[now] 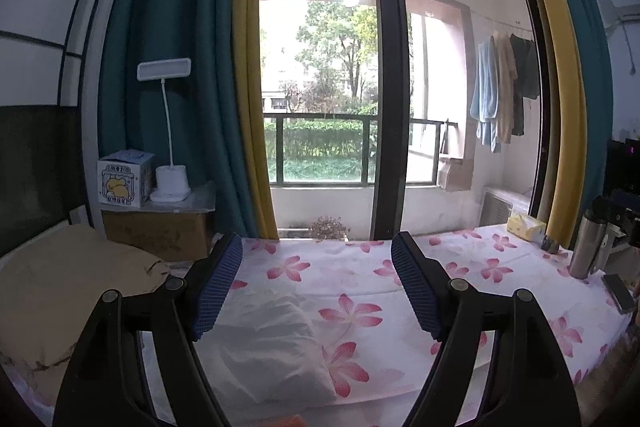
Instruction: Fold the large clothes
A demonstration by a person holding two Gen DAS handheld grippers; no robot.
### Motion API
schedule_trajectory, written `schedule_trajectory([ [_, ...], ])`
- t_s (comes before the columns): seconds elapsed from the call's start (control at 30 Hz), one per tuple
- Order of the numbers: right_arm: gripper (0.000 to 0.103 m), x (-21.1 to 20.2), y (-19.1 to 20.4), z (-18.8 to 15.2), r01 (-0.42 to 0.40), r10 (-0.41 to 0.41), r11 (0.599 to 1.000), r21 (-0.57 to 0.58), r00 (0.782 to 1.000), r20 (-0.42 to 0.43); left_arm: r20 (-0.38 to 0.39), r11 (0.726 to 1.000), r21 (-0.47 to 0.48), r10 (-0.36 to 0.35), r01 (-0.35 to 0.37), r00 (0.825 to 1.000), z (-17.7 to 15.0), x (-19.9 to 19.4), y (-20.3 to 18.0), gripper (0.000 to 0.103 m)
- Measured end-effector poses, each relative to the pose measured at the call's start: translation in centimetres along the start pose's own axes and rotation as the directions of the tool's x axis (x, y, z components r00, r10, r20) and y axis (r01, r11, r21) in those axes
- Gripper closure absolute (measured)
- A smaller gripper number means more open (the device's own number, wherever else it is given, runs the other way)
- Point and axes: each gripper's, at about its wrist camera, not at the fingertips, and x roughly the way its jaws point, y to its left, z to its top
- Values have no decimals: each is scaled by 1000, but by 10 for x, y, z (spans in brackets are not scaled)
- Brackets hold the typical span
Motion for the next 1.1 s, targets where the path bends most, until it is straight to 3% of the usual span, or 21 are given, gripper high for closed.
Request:
schedule_trajectory([
  [0.3,11,21,10,-15,-12,11,1000,-15,998,-67,-60,1000,-1,13,-13,998,-14,16,6,23],
  [0.63,11,36,3,-34,4,-6,1000,-15,989,-148,-107,1000,-15,-21,20,994,-28,28,6,23],
  [1.1,11,40,4,-36,7,-10,1000,-15,987,-160,-118,1000,-22,-20,18,993,-30,30,6,23],
])
